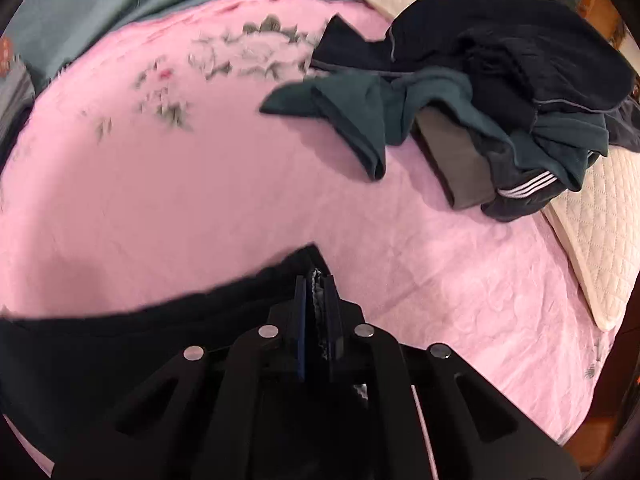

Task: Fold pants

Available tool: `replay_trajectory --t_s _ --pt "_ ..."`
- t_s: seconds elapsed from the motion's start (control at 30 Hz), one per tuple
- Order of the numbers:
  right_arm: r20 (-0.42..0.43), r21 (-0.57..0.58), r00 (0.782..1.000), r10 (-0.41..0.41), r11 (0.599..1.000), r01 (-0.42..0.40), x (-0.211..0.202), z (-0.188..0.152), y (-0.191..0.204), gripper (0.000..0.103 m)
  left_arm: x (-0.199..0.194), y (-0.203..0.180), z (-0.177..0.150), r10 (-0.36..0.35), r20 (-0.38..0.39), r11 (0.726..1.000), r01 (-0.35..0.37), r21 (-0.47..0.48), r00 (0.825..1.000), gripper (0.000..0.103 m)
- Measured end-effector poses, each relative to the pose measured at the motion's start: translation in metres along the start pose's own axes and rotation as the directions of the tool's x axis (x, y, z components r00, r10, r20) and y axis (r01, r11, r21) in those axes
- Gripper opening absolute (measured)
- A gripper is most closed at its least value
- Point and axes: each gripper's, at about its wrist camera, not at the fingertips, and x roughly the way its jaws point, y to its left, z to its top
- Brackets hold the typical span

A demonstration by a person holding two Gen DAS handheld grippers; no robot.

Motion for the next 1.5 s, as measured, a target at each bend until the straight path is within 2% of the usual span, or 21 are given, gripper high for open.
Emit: replay_trajectory --t_s 0.07,0.13,0.17,0.27,0.33,0.4,0.5,0.53,0.57,0.6,0.67,0.7,0.73,0.83,0.97,1.07,1.1,1.17,1.33,1.43,1.5 --pt "0.094 0.048 0.996 -0.008 0.999 0.004 -0.019 0.004 -0.008 0.005 0.004 0.01 -0.004 -0.021 -0.009 0.998 0.021 -0.051 1.0 0.096" --pt "0.127 0.092 0.991 -0.041 0.995 0.03 -0.02 0.003 -0.015 0.006 0.01 0.019 -0.008 -0.051 -0.029 0.994 0.048 -0.097 0.998 0.096" --pt "0.107 0.096 0.992 -0.071 0.994 0.061 -0.01 0.002 -0.015 0.006 0.012 0.02 -0.008 -0.037 -0.034 0.994 0.034 -0.102 0.999 0.096" --pt "-0.068 0.066 0.988 -0.14 0.987 0.145 0.029 -0.001 -0.014 0.006 0.008 0.014 -0.01 -0.028 -0.036 0.996 0.025 -0.091 0.999 0.096" --pt "0.009 0.097 0.992 -0.126 0.987 0.124 0.007 0.008 -0.008 0.007 0.001 0.016 -0.01 -0.041 -0.014 0.995 0.039 -0.087 0.999 0.096" --pt "0.07 0.071 0.995 -0.077 0.995 0.072 -0.015 0.016 0.01 0.011 -0.004 0.016 -0.01 -0.041 -0.008 0.995 0.04 -0.088 0.999 0.096" --pt "0.08 -0.086 0.986 0.148 0.986 -0.141 -0.036 0.023 0.072 0.038 -0.008 0.017 -0.009 -0.064 -0.001 0.993 0.064 -0.099 0.998 0.096" --pt "0.046 -0.138 0.969 0.244 0.962 -0.236 -0.039 0.022 0.096 0.044 -0.006 0.017 -0.01 -0.064 0.0 0.993 0.064 -0.095 0.998 0.096" --pt "-0.022 -0.197 0.929 0.37 0.909 -0.367 -0.041 0.019 0.13 0.05 -0.003 0.016 -0.011 -0.055 -0.007 0.995 0.054 -0.087 0.998 0.096" --pt "-0.079 -0.23 0.893 0.442 0.864 -0.448 -0.041 0.014 0.157 0.05 0.002 0.016 -0.012 -0.042 -0.021 0.996 0.041 -0.079 0.999 0.096" --pt "-0.211 -0.276 0.822 0.53 0.774 -0.57 -0.036 0.001 0.218 0.05 0.01 0.018 -0.016 -0.034 -0.043 0.997 0.031 -0.072 0.999 0.096" --pt "-0.248 -0.287 0.797 0.551 0.744 -0.603 -0.035 -0.004 0.241 0.05 0.013 0.018 -0.018 -0.032 -0.048 0.997 0.029 -0.069 0.998 0.096" --pt "-0.275 -0.302 0.779 0.564 0.718 -0.627 -0.034 -0.008 0.263 0.05 0.016 0.018 -0.02 -0.029 -0.052 0.998 0.025 -0.063 0.998 0.096" --pt "-0.34 -0.377 0.762 0.551 0.662 -0.648 -0.026 -0.019 0.326 0.045 0.02 0.015 -0.026 -0.007 -0.061 1.0 0.005 -0.022 0.998 0.096" --pt "-0.393 -0.468 0.774 0.496 0.617 -0.633 -0.025 -0.04 0.363 0.037 0.025 0.014 -0.033 0.002 -0.063 1.0 -0.002 0.007 0.998 0.096" --pt "-0.423 -0.503 0.774 0.47 0.589 -0.633 -0.024 -0.053 0.37 0.023 0.027 0.019 -0.035 -0.022 -0.07 1.0 0.021 -0.006 0.997 0.096" --pt "-0.428 -0.51 0.769 0.475 0.575 -0.639 -0.025 -0.056 0.371 0.013 0.028 0.02 -0.037 -0.027 -0.071 1.0 0.027 -0.008 0.997 0.096" --pt "-0.402 -0.548 0.78 0.479 0.556 -0.625 -0.032 -0.057 0.372 0.006 0.028 0.02 -0.038 -0.03 -0.071 1.0 0.03 -0.005 0.997 0.096" --pt "-0.193 -0.606 0.829 0.524 0.601 -0.521 -0.058 -0.044 0.376 0.003 0.027 0.021 -0.035 -0.037 -0.066 0.999 0.035 -0.029 0.997 0.096" --pt "-0.153 -0.648 0.86 0.487 0.607 -0.459 -0.047 -0.056 0.385 0.003 0.03 0.019 -0.032 -0.024 -0.073 1.0 0.022 -0.019 0.997 0.096" --pt "-0.2 -0.639 0.871 0.449 0.614 -0.463 -0.022 -0.063 0.385 0.004 0.031 0.018 -0.032 -0.019 -0.079 1.0 0.018 -0.013 0.997 0.096"
